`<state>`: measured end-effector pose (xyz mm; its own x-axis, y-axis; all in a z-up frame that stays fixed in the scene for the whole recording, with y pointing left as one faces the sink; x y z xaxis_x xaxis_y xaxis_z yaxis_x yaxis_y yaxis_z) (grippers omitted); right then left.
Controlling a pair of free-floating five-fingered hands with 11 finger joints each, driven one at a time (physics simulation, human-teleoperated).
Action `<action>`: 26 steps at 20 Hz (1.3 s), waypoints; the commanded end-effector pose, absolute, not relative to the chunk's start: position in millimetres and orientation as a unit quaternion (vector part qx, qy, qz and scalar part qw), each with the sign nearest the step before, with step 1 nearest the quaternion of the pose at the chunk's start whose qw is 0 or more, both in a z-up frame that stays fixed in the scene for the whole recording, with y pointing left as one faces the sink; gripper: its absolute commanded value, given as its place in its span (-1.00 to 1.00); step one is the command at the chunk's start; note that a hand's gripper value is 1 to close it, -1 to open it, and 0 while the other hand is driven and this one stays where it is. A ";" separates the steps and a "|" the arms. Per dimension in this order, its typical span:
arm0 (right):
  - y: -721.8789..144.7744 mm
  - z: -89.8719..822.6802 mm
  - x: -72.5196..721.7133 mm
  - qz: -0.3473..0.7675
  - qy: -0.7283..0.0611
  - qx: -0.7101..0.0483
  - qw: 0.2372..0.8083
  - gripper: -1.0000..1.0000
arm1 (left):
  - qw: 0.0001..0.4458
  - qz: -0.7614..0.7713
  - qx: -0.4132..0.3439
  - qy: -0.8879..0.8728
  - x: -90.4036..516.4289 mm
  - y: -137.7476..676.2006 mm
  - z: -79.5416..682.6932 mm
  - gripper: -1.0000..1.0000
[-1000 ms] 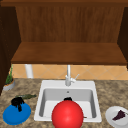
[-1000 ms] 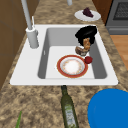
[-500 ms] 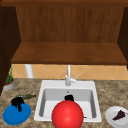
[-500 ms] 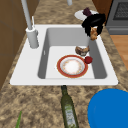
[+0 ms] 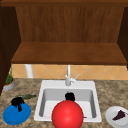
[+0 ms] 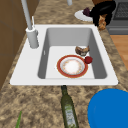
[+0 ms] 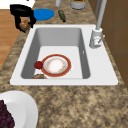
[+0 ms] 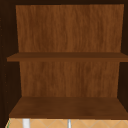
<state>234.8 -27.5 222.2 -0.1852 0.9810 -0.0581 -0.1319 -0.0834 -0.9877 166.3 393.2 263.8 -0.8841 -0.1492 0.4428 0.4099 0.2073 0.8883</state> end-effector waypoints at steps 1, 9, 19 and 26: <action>-28.6 245.7 219.3 0.578 -0.509 -0.420 0.480 1.00 | 0.224 -0.623 -0.088 -0.744 166.3 393.2 263.8 0.00; -29.5 292.3 164.5 0.570 -0.518 -0.412 0.487 1.00 | 0.224 -0.623 -0.088 -0.744 166.3 393.2 263.8 0.00; -28.4 366.5 108.7 0.576 -0.511 -0.416 0.484 1.00 | 0.224 -0.623 -0.088 -0.744 166.3 393.2 263.8 0.00; -28.7 420.7 83.2 0.580 -0.507 -0.418 0.481 1.00 | 0.224 -0.623 -0.088 -0.744 166.3 393.2 263.8 0.00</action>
<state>91.4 -28.7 397.7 -0.1857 0.9826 -0.0044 -0.1409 -0.0311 -0.9895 166.3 393.2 263.8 -0.8841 -0.1492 0.4428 0.4099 0.2073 0.8883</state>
